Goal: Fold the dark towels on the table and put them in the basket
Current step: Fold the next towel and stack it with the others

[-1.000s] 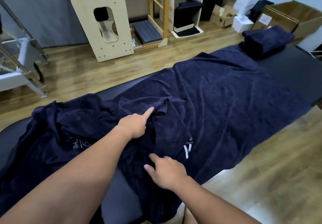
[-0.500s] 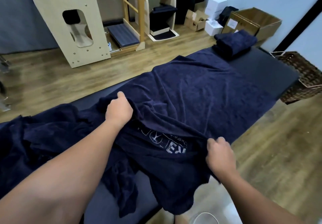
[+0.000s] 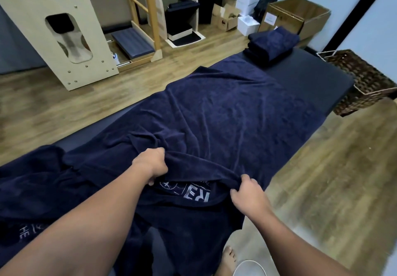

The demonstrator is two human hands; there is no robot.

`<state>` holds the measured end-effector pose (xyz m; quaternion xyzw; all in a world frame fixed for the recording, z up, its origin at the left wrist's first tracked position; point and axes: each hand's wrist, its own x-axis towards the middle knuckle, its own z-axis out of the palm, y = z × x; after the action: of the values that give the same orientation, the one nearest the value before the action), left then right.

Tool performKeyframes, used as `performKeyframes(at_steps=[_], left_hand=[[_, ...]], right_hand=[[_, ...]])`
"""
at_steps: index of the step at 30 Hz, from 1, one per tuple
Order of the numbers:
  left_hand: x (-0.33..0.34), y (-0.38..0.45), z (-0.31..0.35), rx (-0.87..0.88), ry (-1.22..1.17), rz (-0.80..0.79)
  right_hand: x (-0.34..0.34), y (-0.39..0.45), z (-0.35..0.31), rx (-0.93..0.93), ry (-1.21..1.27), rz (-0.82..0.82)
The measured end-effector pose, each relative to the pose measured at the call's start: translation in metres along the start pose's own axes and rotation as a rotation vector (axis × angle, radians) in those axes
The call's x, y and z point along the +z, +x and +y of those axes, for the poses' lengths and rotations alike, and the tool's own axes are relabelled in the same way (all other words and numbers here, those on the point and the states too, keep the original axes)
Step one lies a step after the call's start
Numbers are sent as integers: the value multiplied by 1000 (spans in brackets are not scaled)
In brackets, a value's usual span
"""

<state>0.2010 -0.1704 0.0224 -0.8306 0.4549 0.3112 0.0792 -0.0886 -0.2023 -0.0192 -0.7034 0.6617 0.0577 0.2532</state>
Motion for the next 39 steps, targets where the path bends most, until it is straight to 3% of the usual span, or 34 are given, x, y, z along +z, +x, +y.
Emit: performKeyframes(at_steps=[4, 7, 10, 16, 24, 34, 39], left_hand=[[-10, 19, 14, -80, -277, 258], [-23, 35, 33, -53, -441, 362], [-37, 41, 66, -16, -540, 412], [-63, 59, 137, 112, -647, 396], [-84, 116, 227, 198, -465, 454], [-103, 232, 327, 178, -336, 445], [-123, 276, 397, 210, -200, 358]], right_hand=[[-8, 20, 3, -12, 54, -60], [-27, 39, 13, -114, -62, 63], [-57, 60, 29, -232, -229, 206], [-115, 102, 54, -253, 97, 171], [-174, 170, 101, -180, -142, 88], [-219, 281, 144, -58, -55, 106], [-244, 332, 174, -8, -90, 64]])
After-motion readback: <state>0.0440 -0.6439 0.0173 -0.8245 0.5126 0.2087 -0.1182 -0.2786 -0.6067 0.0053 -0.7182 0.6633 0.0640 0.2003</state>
